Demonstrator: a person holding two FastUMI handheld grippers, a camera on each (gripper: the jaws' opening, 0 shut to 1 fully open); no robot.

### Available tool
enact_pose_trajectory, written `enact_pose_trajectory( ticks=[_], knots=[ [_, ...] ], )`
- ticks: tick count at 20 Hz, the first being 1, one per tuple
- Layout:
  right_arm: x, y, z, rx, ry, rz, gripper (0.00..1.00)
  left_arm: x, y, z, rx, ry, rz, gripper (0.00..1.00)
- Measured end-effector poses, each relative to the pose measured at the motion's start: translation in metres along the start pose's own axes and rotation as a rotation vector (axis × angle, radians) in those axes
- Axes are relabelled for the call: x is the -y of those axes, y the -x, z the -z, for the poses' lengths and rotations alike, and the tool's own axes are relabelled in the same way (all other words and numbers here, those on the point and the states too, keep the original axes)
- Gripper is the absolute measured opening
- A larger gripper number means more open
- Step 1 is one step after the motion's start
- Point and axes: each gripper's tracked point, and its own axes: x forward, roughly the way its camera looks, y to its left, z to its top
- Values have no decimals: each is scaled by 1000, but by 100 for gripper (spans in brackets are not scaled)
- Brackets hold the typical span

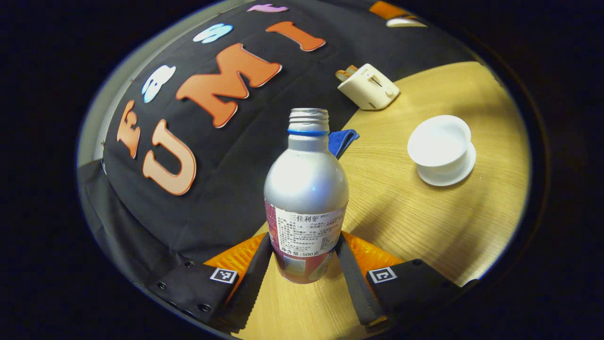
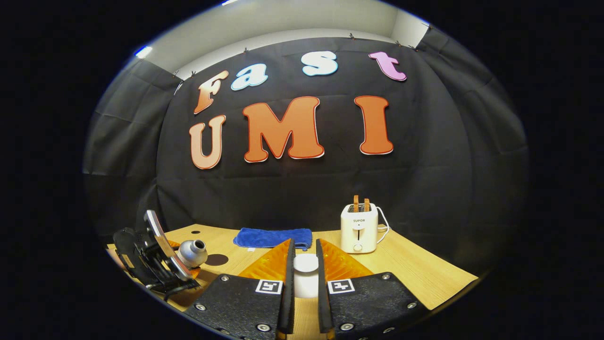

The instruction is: Open the teacup lid with one hand, grasp the water bottle and pour water into the teacup with the other hand; after pouring, place the water bottle on the coaster and then close the teacup lid.

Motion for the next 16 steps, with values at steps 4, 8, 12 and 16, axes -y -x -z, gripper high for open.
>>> enact_pose_trajectory(
  ticks=[4, 8, 12, 16],
  knots=[
    [7, 4, -3, 4, 2, 13, 20, 11, -2, -17, 27, -109, 21, 84],
    [10, 6, -1, 2, -7, 15, 20, 17, -4, -25, 44, -216, 26, 84],
    [13, 8, 3, -6, -9, 10, 20, 22, -5, -29, 51, -330, 4, 82],
    [14, 8, 7, -17, -4, 6, 21, 14, -3, -33, 65, -435, -21, 83]
  ],
)
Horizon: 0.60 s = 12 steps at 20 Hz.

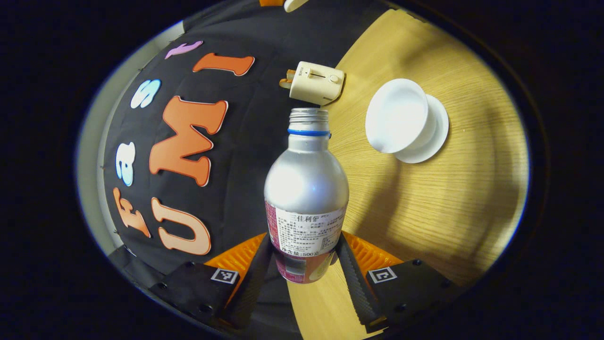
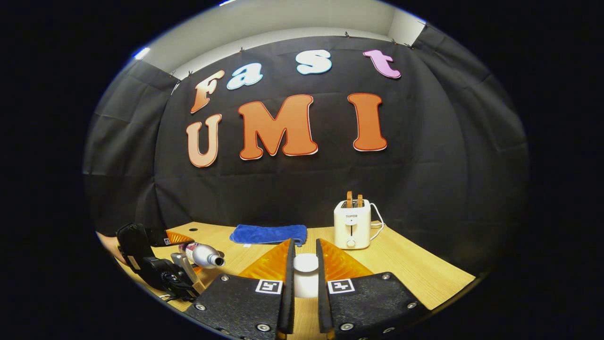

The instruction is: Open the teacup lid with one hand, grasp the water bottle and pour water into the teacup with the other hand; after pouring, place the water bottle on the coaster and then close the teacup lid.

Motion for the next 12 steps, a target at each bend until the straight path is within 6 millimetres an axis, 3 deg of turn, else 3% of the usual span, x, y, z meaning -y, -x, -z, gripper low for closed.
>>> enact_pose_trajectory(
  ticks=[7, 12],
  knots=[
    [7, 0, -3, 12, -7, 1, 21, -19, -5, 2, 7, -167, -29, 87],
    [10, 0, -1, 7, -6, 2, 20, -28, -5, 0, 20, -260, -42, 83]
  ],
)
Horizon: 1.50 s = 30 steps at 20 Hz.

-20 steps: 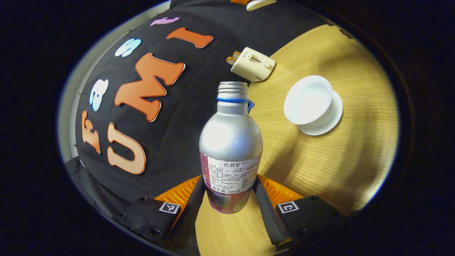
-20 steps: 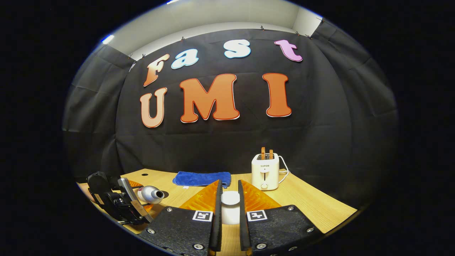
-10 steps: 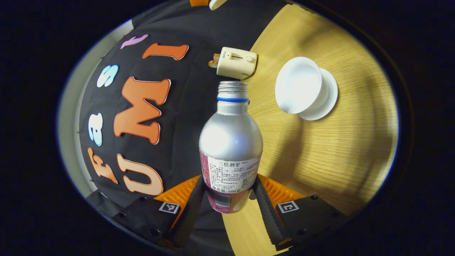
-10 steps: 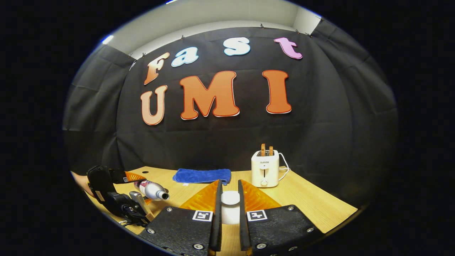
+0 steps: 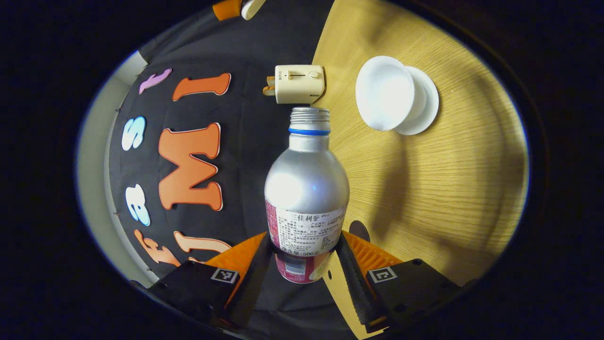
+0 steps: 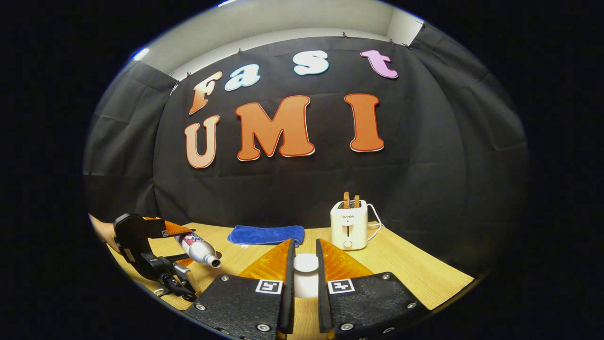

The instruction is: Open the teacup lid with one hand, grasp the water bottle and pour water into the teacup with the other hand; after pouring, place the water bottle on the coaster and then close the teacup lid.

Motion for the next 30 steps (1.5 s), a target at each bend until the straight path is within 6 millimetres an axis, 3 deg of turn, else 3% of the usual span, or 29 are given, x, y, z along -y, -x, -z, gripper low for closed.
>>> enact_pose_trajectory(
  ticks=[14, 21, 30],
  knots=[
    [8, 1, 1, -8, -1, -8, 21, -20, -11, -8, 22, -193, -26, 85],
    [7, 0, 0, -6, 19, -13, 21, -45, -16, -13, 37, -249, -72, 87],
    [23, 1, -1, 0, 38, 16, 20, -62, -15, -17, 49, -289, -100, 85]
  ],
)
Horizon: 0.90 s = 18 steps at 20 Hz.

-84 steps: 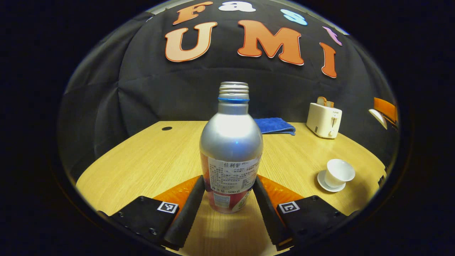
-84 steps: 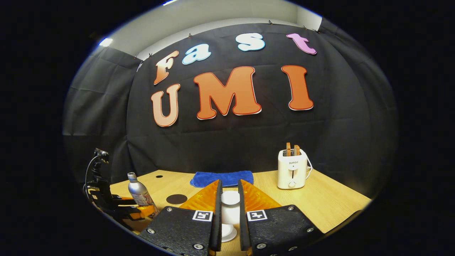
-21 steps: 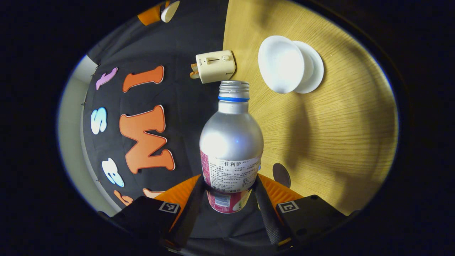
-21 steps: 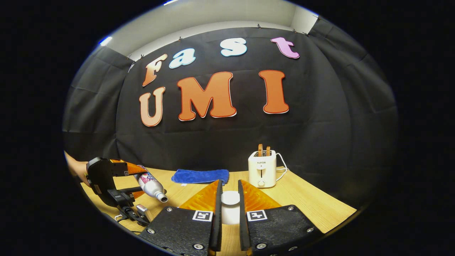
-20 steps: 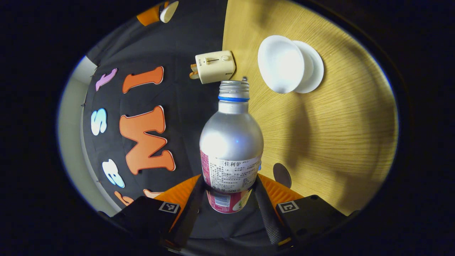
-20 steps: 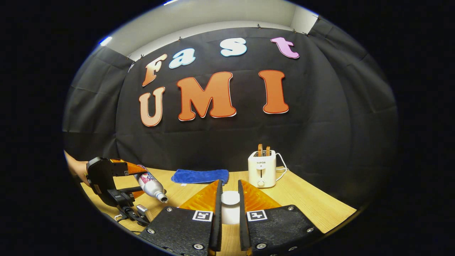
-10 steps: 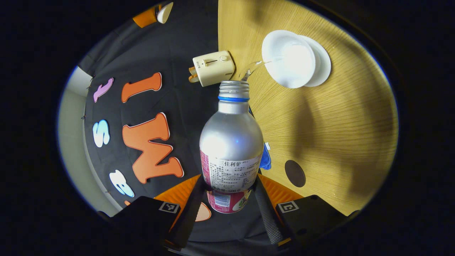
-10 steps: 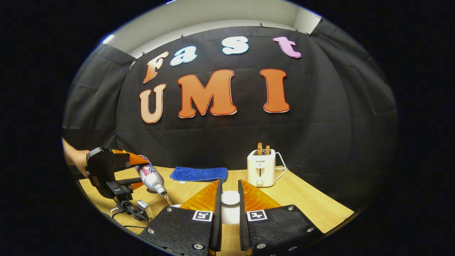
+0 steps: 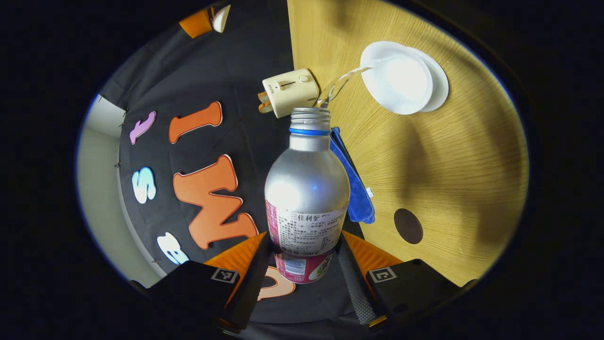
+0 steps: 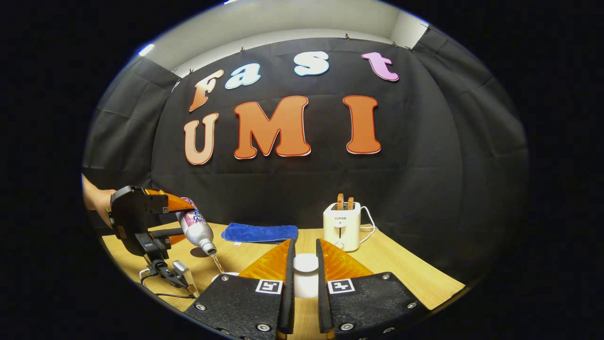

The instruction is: Open the teacup lid with one hand, grasp the water bottle and pour water into the teacup with the other hand; after pouring, place the water bottle on the coaster and then close the teacup lid.

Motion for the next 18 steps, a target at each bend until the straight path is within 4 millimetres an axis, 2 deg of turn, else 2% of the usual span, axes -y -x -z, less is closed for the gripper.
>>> enact_pose_trajectory(
  ticks=[4, 9, 14, 15, 16, 18],
  knots=[
    [3, 0, 5, -10, -9, 0, 21, 1, -3, -5, 13, -15, -2, 85],
    [8, 0, 9, -18, -20, 2, 20, 15, -7, -13, 22, -45, 12, 85],
    [9, 1, 13, -24, -27, -5, 20, 17, -9, -25, 48, -74, 14, 83],
    [8, 0, 15, -27, -28, -4, 20, 18, -9, -25, 47, -77, 16, 87],
    [8, -1, 15, -30, -27, -4, 20, 15, -9, -27, 53, -85, 12, 83],
    [9, -1, 15, -31, -26, -3, 20, 13, -9, -28, 54, -100, 6, 84]
  ],
)
